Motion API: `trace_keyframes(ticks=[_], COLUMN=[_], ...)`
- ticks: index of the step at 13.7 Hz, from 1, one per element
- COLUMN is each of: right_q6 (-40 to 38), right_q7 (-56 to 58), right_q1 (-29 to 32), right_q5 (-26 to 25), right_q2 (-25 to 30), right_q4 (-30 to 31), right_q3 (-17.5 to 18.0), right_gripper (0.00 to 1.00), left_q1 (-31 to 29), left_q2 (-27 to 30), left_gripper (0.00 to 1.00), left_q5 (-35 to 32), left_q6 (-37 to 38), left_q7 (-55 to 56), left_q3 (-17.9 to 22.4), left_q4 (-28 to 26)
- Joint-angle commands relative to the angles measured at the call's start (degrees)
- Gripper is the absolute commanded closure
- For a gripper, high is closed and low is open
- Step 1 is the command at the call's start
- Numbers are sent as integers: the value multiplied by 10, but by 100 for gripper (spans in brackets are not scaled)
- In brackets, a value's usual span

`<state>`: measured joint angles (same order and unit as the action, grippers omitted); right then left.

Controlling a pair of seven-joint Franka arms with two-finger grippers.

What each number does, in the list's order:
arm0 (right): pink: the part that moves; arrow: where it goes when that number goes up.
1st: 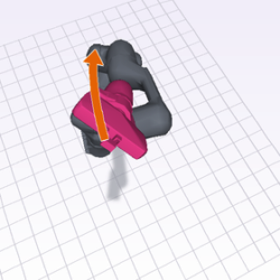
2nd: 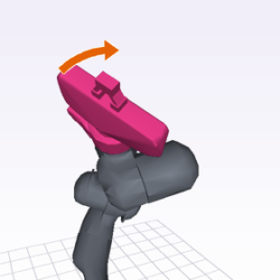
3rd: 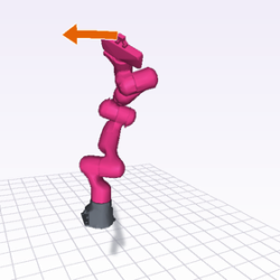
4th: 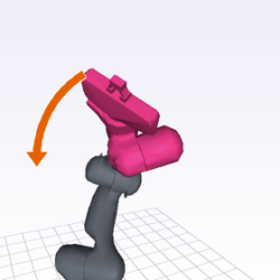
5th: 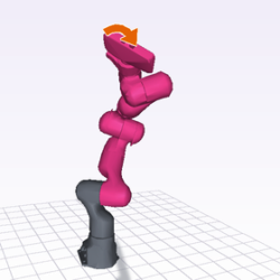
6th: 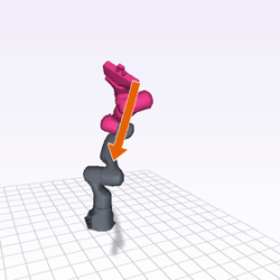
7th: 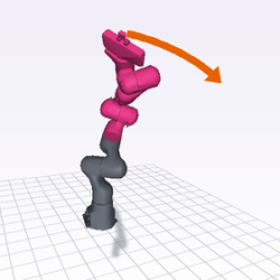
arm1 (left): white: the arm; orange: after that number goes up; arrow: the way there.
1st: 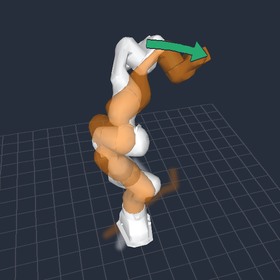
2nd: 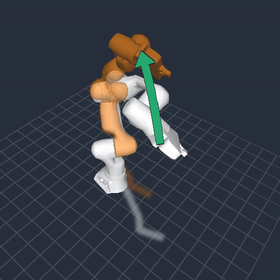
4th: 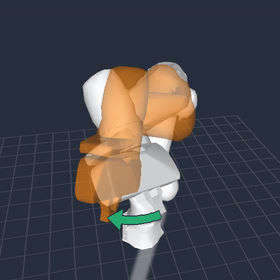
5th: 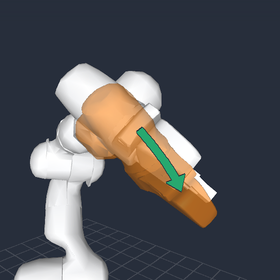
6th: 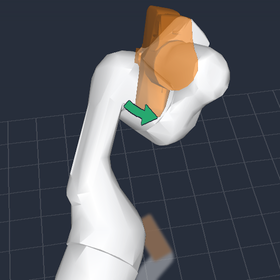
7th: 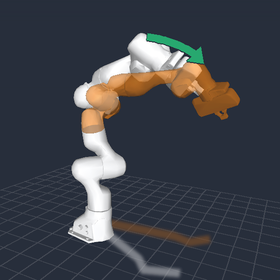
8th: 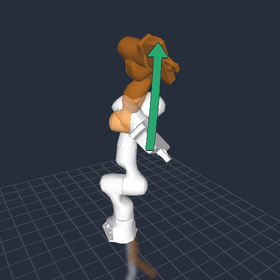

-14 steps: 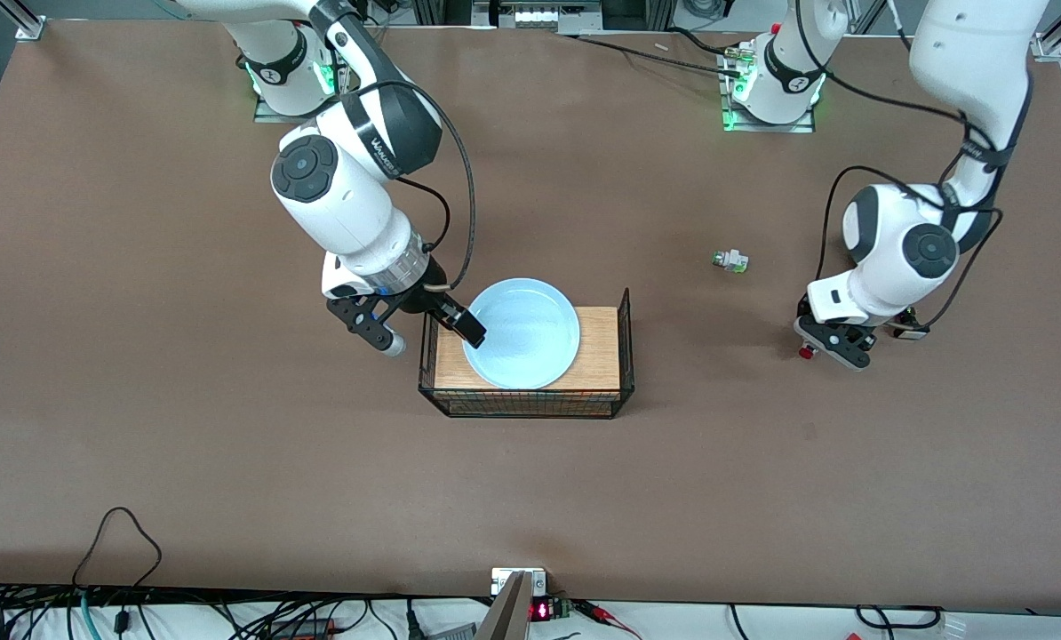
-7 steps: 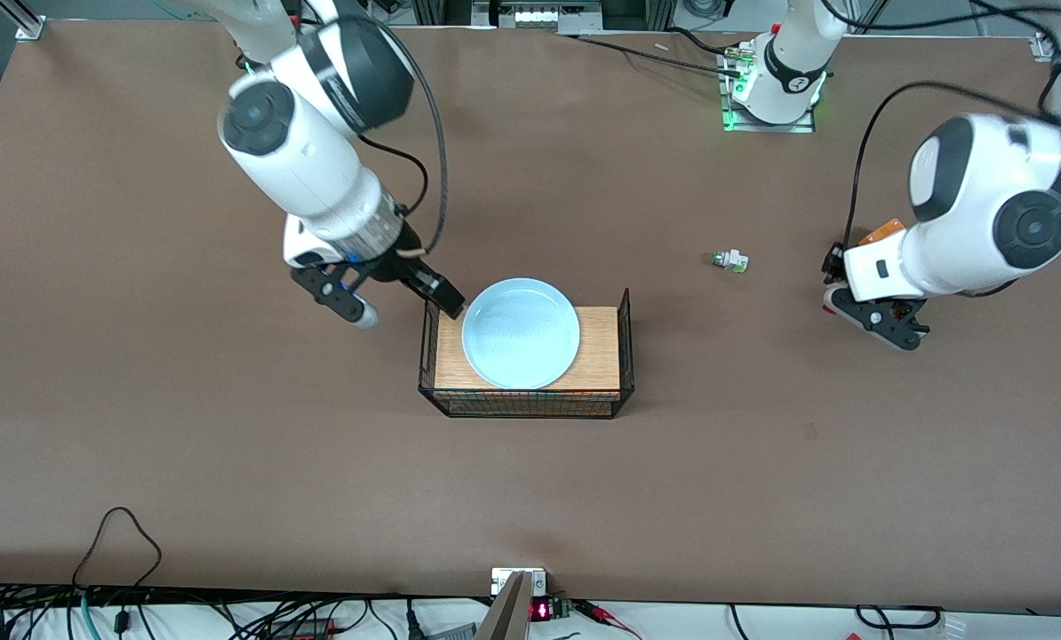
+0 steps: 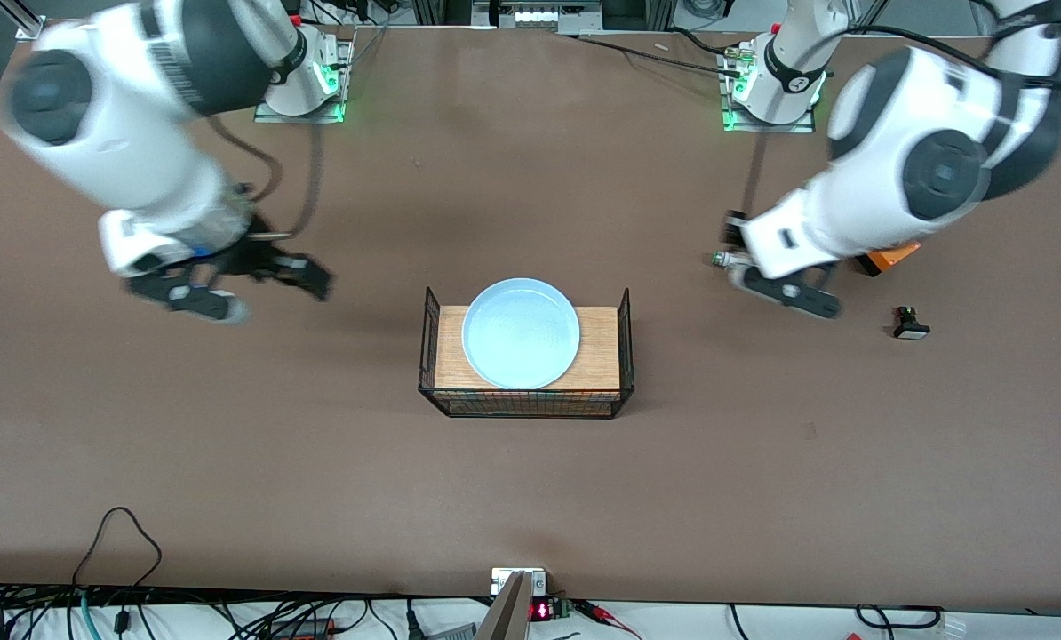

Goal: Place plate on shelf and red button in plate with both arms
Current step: 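Release the plate and withdraw the right gripper while lifting the button, then carry the red button over the plate with the left gripper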

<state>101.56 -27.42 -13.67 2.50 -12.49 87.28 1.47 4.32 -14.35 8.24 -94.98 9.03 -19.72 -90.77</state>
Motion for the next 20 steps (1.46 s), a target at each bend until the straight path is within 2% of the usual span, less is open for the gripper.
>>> trace_keyframes(ticks=[1,2,3,5,8,10,12,14,15,16,19,20], right_q6=[-32,-47,-59,-69,-113,-78,-50,-65,-67,-73,-78,-87], right_q7=[130,181,224,270,260,263,277,279,280,286,286,286], right_q1=[63,73,70,69,74,77,75,74,74,74,74,74], right_q5=[-10,-10,-12,-14,-16,-23,-34,-40,-40,-40,-35,-35], right_q2=[14,20,26,39,62,97,134,138,142,143,144,145], right_q4=[0,0,0,0,10,64,115,112,112,112,112,111], right_q3=[6,-8,-37,-75,-79,-81,-82,-82,-82,-82,-82,-81], right_gripper=[0,0,0,0,0,0,0,0,0,0,0,0], left_q1=[47,73,101,146,172,197,212,213,212,209,197,181], left_q2=[-58,-78,-104,-144,-199,-231,-251,-259,-259,-258,-237,-219], left_gripper=[82,81,81,80,80,80,80,78,57,1,0,0], left_q5=[10,6,4,-45,-98,-117,-143,-166,-167,-168,-167,-166], left_q6=[-35,-76,-118,-216,-304,-356,-370,-370,-370,-369,-360,-327], left_q7=[143,191,220,249,259,270,276,277,277,274,277,276], left_q3=[-28,-28,-25,-20,-20,-14,-8,-8,-8,-8,-8,-11], left_q4=[81,99,112,116,120,119,119,119,119,119,118,118])
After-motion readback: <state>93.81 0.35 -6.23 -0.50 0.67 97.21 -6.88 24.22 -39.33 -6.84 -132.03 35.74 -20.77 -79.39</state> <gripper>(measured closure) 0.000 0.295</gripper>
